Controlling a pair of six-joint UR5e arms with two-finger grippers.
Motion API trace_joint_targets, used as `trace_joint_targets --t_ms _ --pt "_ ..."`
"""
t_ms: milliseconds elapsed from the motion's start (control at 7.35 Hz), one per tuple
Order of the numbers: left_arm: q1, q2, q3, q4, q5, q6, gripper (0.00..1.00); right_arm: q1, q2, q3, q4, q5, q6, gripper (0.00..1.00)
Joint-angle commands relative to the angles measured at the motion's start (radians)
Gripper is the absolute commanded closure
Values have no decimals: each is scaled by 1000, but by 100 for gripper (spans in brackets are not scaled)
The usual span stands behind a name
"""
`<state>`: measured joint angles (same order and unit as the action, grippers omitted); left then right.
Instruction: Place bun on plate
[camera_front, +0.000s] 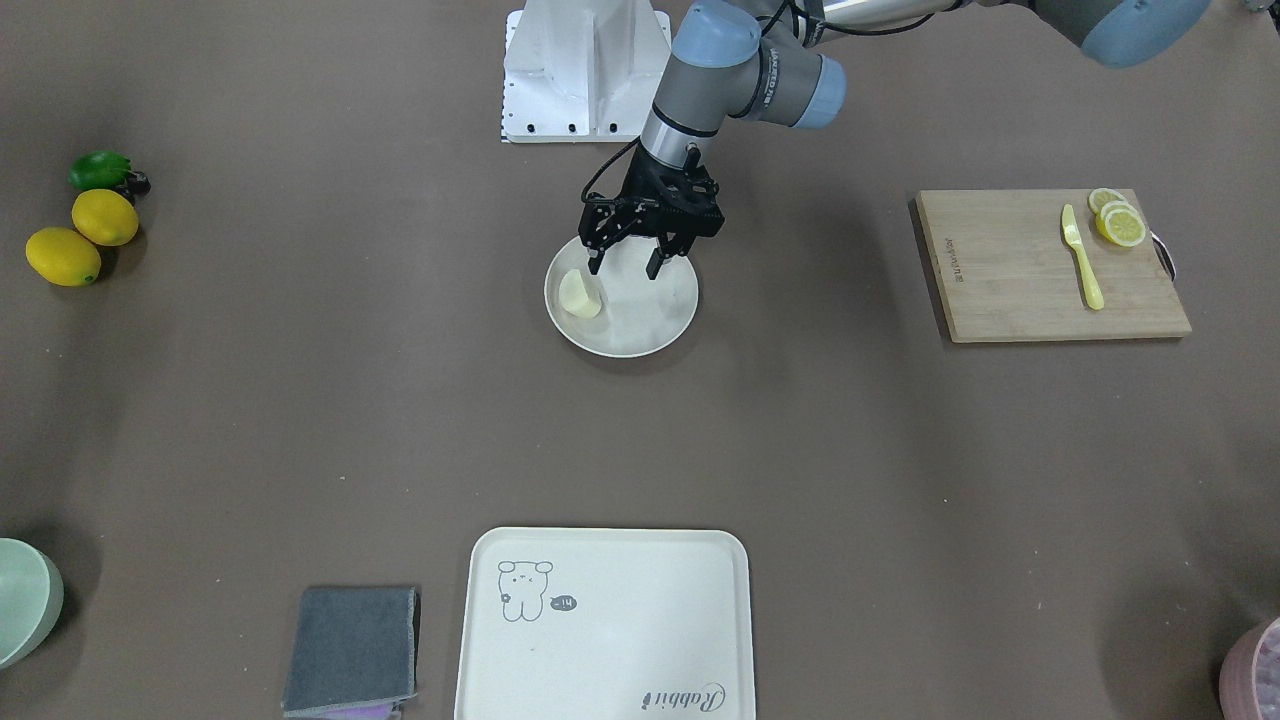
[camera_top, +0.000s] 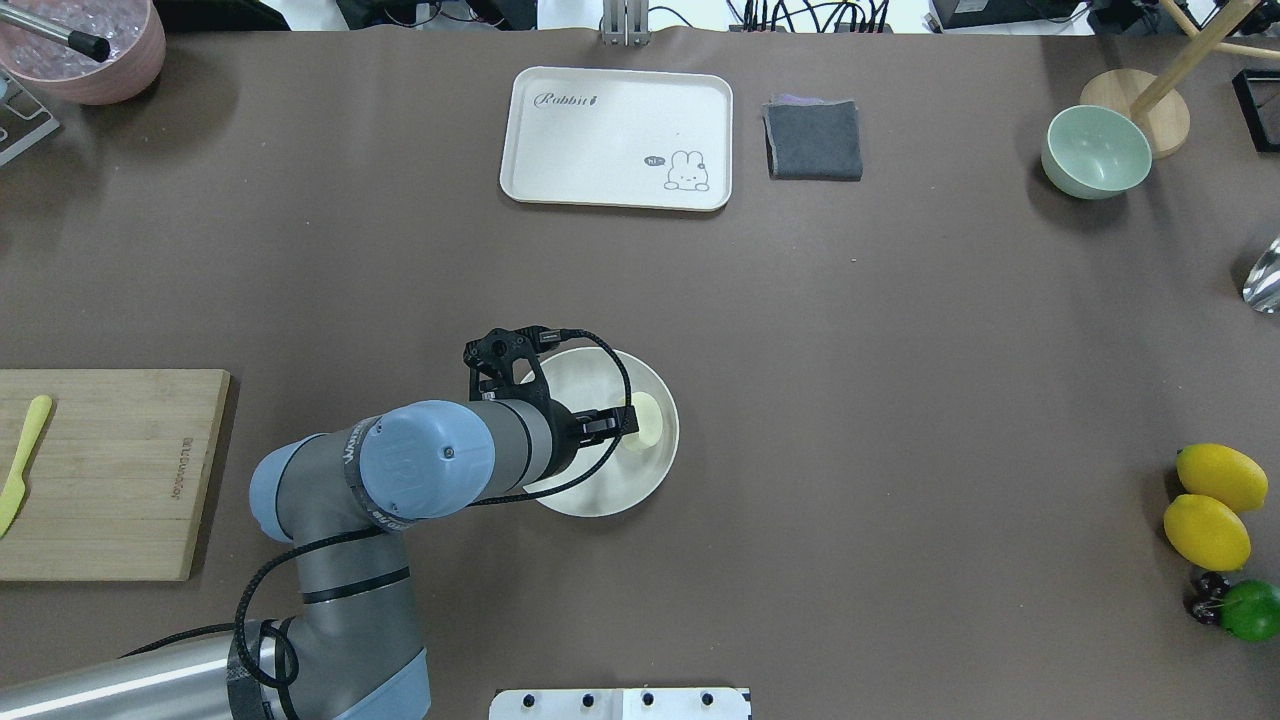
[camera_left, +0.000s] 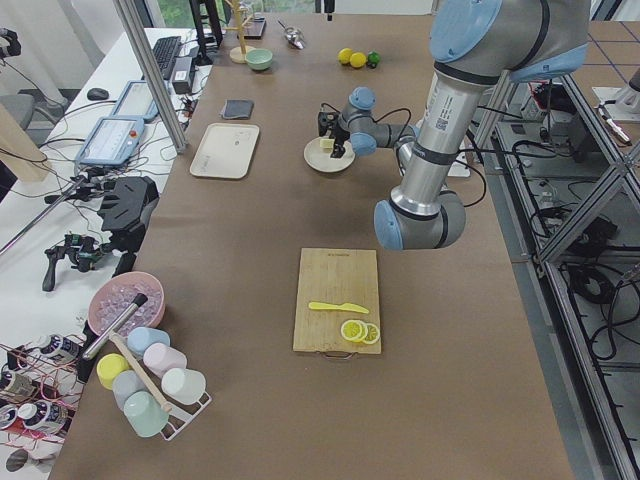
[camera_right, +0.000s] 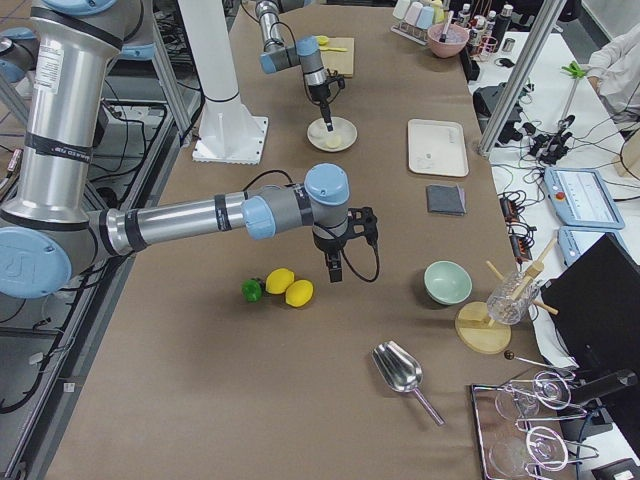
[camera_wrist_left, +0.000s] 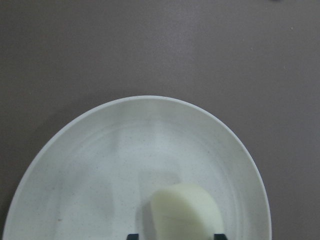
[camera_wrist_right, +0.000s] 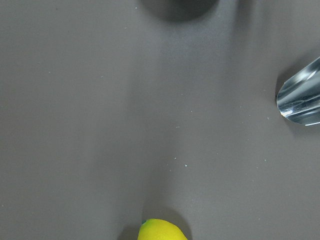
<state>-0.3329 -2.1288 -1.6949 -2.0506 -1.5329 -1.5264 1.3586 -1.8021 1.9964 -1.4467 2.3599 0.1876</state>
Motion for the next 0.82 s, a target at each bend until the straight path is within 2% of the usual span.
trace_joint_targets --t_ms 0,136,272,408,680 --pt "-17 10 -43 27 0 9 3 16 -20 -2 0 1 -22 0" --pt "-52 13 -121 178 -31 81 3 36 -40 -7 0 1 -54 0" --pt "-114 17 -212 342 -115 174 3 63 -43 -30 0 1 -112 0" --pt "-174 62 -292 453 -175 234 3 89 -43 -59 0 1 -163 0" --pt "-364 174 -406 605 -300 515 3 143 -51 -100 -1 1 -249 0"
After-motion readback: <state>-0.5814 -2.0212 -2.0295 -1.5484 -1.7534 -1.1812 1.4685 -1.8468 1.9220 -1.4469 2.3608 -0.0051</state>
